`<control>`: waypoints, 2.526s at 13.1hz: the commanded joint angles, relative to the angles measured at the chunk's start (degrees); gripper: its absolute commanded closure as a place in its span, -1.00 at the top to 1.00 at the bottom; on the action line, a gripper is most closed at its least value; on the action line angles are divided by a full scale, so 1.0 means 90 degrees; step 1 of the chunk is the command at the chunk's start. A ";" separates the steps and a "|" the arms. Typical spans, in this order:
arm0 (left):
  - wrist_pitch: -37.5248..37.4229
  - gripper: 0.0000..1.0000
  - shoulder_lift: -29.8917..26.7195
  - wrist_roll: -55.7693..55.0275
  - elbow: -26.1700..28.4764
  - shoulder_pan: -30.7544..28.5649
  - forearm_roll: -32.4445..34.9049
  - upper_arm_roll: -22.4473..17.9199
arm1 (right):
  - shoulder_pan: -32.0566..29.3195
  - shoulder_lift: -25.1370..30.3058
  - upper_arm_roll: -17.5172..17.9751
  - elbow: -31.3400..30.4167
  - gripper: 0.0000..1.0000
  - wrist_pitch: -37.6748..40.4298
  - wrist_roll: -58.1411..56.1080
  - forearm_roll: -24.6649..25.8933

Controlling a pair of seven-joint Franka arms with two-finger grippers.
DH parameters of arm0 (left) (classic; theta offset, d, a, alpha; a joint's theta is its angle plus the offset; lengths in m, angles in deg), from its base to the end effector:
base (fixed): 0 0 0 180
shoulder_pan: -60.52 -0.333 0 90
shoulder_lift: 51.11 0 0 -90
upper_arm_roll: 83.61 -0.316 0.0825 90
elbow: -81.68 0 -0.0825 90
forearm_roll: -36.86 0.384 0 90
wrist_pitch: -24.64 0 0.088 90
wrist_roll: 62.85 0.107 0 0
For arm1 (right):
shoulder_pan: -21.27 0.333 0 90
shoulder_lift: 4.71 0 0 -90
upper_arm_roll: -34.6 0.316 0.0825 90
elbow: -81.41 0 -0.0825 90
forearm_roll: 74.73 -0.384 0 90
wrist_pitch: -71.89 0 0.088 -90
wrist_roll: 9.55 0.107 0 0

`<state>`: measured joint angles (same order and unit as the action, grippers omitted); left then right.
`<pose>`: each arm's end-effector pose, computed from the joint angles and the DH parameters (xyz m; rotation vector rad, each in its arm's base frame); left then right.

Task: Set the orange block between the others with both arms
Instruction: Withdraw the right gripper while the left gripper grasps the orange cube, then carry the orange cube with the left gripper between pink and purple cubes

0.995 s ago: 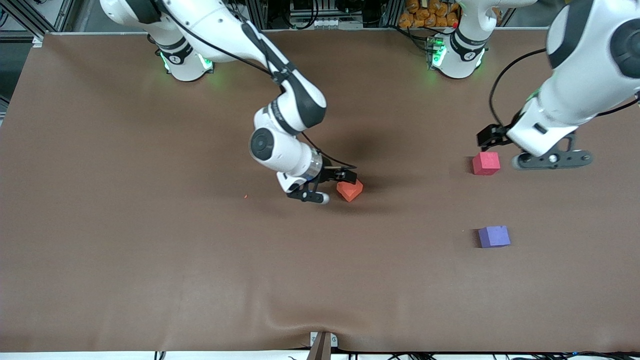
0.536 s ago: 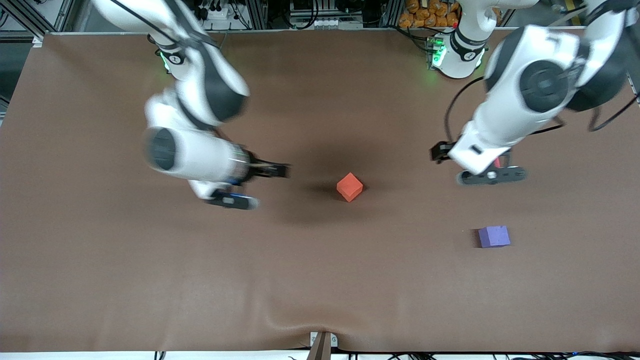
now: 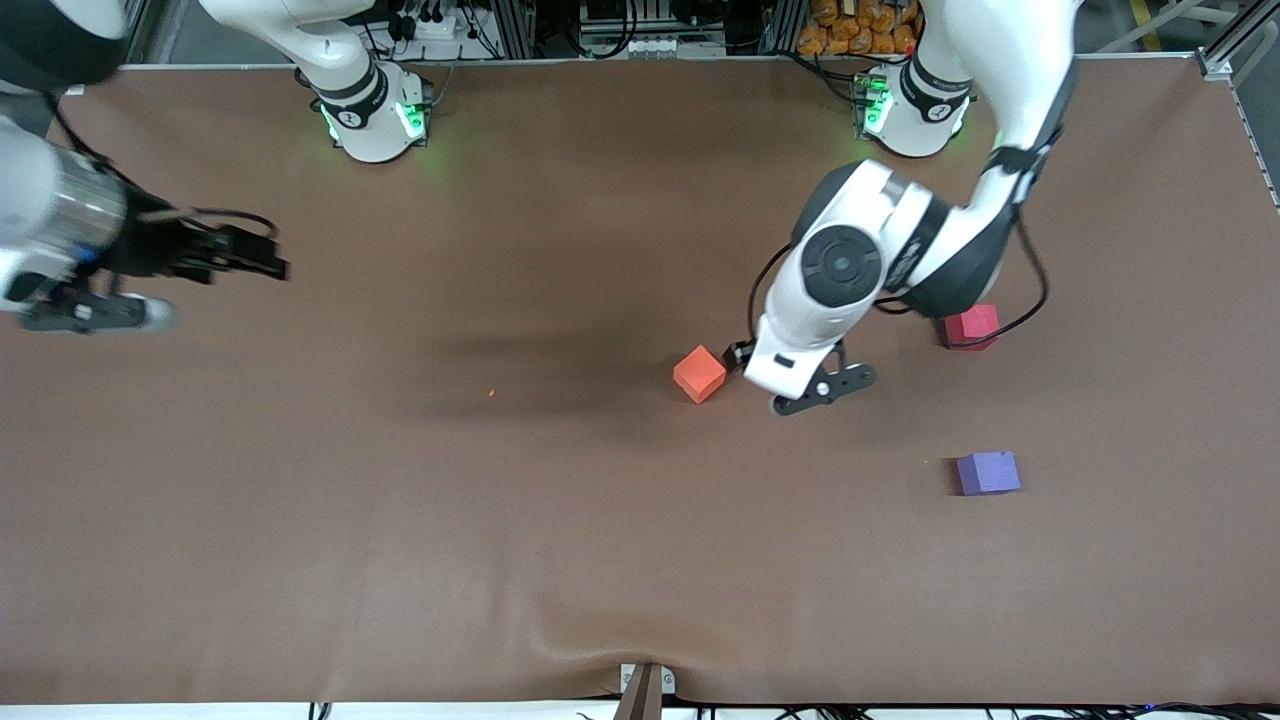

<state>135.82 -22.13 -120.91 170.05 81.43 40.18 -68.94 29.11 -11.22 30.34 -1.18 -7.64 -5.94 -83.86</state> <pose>0.5690 -0.3724 0.3594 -3.0586 -0.6106 0.1784 0.5668 0.0573 0.6075 -2.9905 -0.0226 0.2636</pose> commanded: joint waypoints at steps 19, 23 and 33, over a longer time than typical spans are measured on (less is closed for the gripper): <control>0.1621 0.76 0.1673 -0.2807 0.0006 0.0938 0.0754 -0.0058 | -0.0949 0.0479 -0.0192 -0.0199 1.00 0.0458 -0.1876 0.0927; 0.1524 -1.00 0.1586 -0.2281 0.0006 0.0880 0.1054 -0.0116 | -0.1086 0.0479 -0.0025 -0.0199 1.00 0.0458 -0.1866 0.0937; 0.0136 -1.00 -0.0238 0.2149 0.1175 -0.1957 0.1291 0.0379 | -0.1018 0.0469 -0.0025 -0.0179 1.00 0.0428 -0.1778 0.1054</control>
<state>136.49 -18.47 -107.76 173.01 70.25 51.41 -68.82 20.87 -7.90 29.05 -2.21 -3.82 -22.56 -75.62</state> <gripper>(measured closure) 0.463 0.000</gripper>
